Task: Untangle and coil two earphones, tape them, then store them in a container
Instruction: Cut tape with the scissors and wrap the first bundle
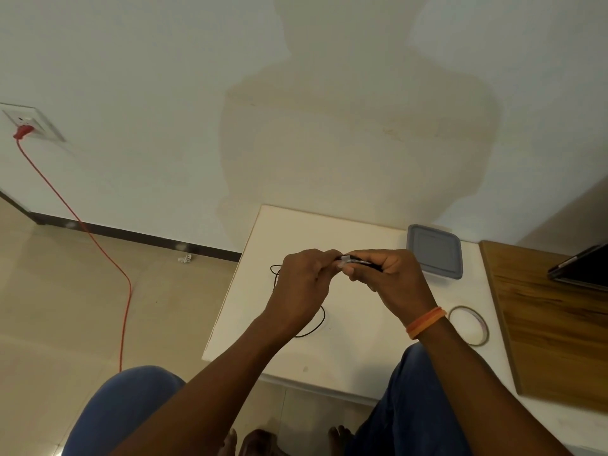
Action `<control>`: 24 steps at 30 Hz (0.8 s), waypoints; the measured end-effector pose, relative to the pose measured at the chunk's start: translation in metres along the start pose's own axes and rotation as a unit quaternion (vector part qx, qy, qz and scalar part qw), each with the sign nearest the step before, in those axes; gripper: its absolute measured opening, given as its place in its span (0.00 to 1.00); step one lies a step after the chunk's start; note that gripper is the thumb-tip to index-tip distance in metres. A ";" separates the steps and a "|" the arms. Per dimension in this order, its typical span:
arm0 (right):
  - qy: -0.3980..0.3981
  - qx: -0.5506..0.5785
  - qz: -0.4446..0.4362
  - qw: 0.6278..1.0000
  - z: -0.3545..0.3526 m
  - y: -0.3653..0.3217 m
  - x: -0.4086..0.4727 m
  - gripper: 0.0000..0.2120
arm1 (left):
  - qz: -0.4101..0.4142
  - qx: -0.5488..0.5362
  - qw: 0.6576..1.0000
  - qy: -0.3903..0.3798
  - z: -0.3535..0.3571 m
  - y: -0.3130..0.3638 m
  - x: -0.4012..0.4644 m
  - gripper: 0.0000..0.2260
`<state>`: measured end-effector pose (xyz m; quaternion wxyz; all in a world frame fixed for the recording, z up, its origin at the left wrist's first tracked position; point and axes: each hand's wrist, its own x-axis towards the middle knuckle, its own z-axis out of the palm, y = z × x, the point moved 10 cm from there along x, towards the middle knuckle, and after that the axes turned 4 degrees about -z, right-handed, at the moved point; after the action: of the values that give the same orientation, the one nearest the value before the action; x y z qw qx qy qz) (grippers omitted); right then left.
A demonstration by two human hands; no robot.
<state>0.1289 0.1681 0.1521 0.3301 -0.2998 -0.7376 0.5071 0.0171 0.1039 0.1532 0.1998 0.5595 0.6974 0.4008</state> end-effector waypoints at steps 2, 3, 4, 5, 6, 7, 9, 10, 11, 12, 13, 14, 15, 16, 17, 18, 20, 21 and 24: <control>0.004 -0.006 0.002 1.000 -0.002 0.002 0.000 0.08 | 0.004 -0.001 1.000 -0.017 0.002 0.000 0.001 0.10; 0.005 -0.012 0.005 1.000 -0.002 0.003 0.000 0.06 | 0.005 0.000 1.000 -0.025 0.004 -0.001 0.000 0.10; 0.008 -0.018 0.008 1.000 -0.003 0.005 0.000 0.06 | 0.006 0.000 0.999 -0.031 0.005 -0.002 0.000 0.10; 0.010 -0.026 0.010 1.000 -0.004 0.006 0.000 0.06 | 0.004 -0.003 0.999 -0.036 0.006 -0.004 -0.001 0.09; 0.011 -0.035 0.012 0.999 -0.005 0.006 0.000 0.07 | 0.000 -0.008 0.999 -0.041 0.008 -0.005 -0.002 0.09; 0.011 -0.044 0.012 0.999 -0.005 0.007 0.000 0.08 | -0.005 -0.015 0.999 -0.049 0.009 -0.006 -0.002 0.08; 0.007 -0.068 0.006 0.998 -0.005 0.007 0.000 0.08 | -0.015 -0.015 0.997 -0.079 0.013 -0.011 0.000 0.08; 0.006 -0.080 0.003 0.997 -0.005 0.007 -0.001 0.07 | -0.022 -0.012 0.995 -0.095 0.015 -0.013 0.001 0.09; 0.007 -0.092 0.001 0.996 -0.005 0.007 0.000 0.05 | -0.032 -0.012 0.994 -0.102 0.014 -0.016 0.001 0.11; 0.008 -0.104 0.001 0.995 -0.006 0.008 0.000 0.04 | -0.047 -0.017 0.994 -0.094 0.010 -0.020 0.001 0.15; 0.009 -0.118 0.001 0.993 -0.006 0.008 0.001 0.04 | -0.054 -0.015 0.996 -0.070 0.004 -0.021 0.001 0.20; 0.011 -0.130 -0.002 0.991 -0.007 0.008 0.002 0.05 | -0.039 0.004 0.999 -0.029 -0.005 -0.016 0.000 0.22; 0.012 -0.135 -0.007 0.991 -0.006 0.007 0.002 0.06 | 0.000 0.041 0.999 0.017 -0.014 -0.006 -0.001 0.21; 0.015 -0.137 -0.011 0.990 -0.007 0.006 0.003 0.07 | 0.047 0.080 0.994 0.058 -0.019 0.006 -0.003 0.18; 0.017 -0.136 -0.014 0.990 -0.007 0.004 0.003 0.08 | 0.088 0.110 0.985 0.096 -0.023 0.018 -0.006 0.15; 0.018 -0.136 -0.016 0.990 -0.007 0.004 0.002 0.08 | 0.115 0.125 0.978 0.122 -0.025 0.025 -0.008 0.11; 0.019 -0.140 -0.020 0.990 -0.006 0.004 0.002 0.08 | 0.134 0.119 0.974 0.140 -0.025 0.030 -0.009 0.06; 0.020 -0.142 -0.022 0.989 -0.007 0.004 0.001 0.07 | 0.133 0.113 0.975 0.141 -0.025 0.029 -0.009 0.05; 0.026 -0.152 -0.027 0.988 -0.010 0.004 0.002 0.05 | 0.121 0.099 0.978 0.136 -0.024 0.026 -0.009 0.05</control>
<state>0.1358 0.1762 0.1511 0.3128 -0.3395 -0.8053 0.3719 0.0183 0.0884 0.1859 -0.0027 0.5969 0.6816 0.4233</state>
